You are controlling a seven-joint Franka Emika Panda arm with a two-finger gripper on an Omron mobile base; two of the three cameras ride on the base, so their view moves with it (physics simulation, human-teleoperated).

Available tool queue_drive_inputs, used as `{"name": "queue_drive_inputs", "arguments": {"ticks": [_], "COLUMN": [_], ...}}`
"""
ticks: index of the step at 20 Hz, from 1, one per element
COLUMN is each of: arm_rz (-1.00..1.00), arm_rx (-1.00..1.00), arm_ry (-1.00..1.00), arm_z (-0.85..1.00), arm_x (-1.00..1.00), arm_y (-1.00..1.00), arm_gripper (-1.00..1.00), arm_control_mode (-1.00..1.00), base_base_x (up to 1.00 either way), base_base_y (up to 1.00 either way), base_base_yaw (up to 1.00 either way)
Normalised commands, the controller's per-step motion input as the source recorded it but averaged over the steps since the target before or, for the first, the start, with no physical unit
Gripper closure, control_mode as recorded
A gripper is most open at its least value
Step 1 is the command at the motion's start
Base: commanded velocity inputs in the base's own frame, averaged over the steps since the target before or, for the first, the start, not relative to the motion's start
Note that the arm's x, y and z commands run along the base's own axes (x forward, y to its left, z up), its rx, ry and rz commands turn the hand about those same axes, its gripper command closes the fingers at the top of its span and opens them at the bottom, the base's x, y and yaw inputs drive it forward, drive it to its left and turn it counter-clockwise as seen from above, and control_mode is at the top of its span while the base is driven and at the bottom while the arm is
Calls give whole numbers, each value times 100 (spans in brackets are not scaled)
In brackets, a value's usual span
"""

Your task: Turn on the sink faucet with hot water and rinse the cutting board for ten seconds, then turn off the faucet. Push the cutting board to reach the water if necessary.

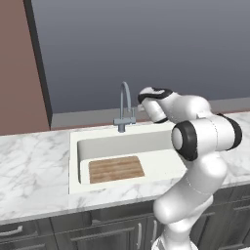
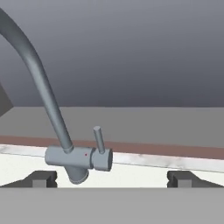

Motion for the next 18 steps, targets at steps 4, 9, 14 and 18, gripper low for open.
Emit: {"name": "queue_drive_inputs", "arguments": {"ticks": [4, 9, 14, 18], "arm_rz": [1, 0, 0, 0], "arm_rx": [0, 0, 0, 0], "arm_ry": [0, -2, -5, -8], "arm_z": [-11, -18, -17, -6], "arm_x": [19, 11, 5, 4], "arm_y": [-1, 0, 0, 0], "arm_gripper": [-100, -100, -100, -100], "arm_control_mode": [-100, -100, -100, -100], "base_base_x": [0, 0, 0, 0], "base_base_y": [0, 0, 0, 0], "base_base_yaw": [0, 0, 0, 0]}}
